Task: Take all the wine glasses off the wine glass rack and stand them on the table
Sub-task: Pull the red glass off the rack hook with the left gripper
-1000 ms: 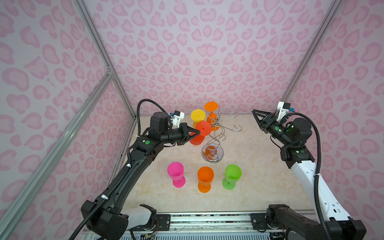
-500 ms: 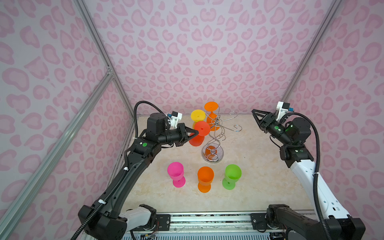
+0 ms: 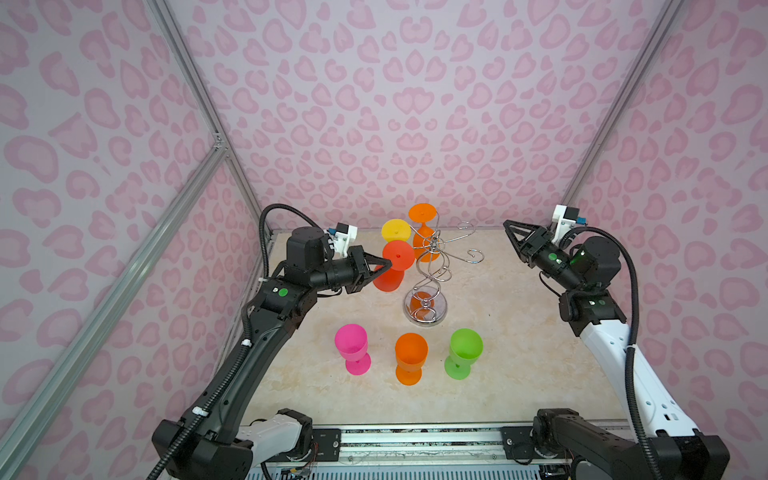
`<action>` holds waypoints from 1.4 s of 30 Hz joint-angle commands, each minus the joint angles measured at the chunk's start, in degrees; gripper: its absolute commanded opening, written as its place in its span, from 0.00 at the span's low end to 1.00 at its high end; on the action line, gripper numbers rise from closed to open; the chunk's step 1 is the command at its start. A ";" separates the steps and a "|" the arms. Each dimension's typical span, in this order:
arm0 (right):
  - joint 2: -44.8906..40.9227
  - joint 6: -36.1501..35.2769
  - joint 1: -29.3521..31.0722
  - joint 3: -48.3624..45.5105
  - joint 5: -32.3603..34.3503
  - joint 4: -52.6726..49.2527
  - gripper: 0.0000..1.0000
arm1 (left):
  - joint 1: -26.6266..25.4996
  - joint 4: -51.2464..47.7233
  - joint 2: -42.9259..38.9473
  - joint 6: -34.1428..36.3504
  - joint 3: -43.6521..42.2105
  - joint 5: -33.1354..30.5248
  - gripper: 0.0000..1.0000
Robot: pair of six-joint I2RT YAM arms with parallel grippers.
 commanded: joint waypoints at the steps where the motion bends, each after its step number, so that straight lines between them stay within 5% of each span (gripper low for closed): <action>1: -0.18 0.11 -0.08 -0.29 -0.58 2.27 0.43 | 0.53 2.38 -0.39 0.65 0.10 0.77 0.02; 42: -0.71 0.61 -1.05 -1.17 -0.93 2.77 0.43 | -2.34 4.97 5.91 1.80 5.06 1.09 0.02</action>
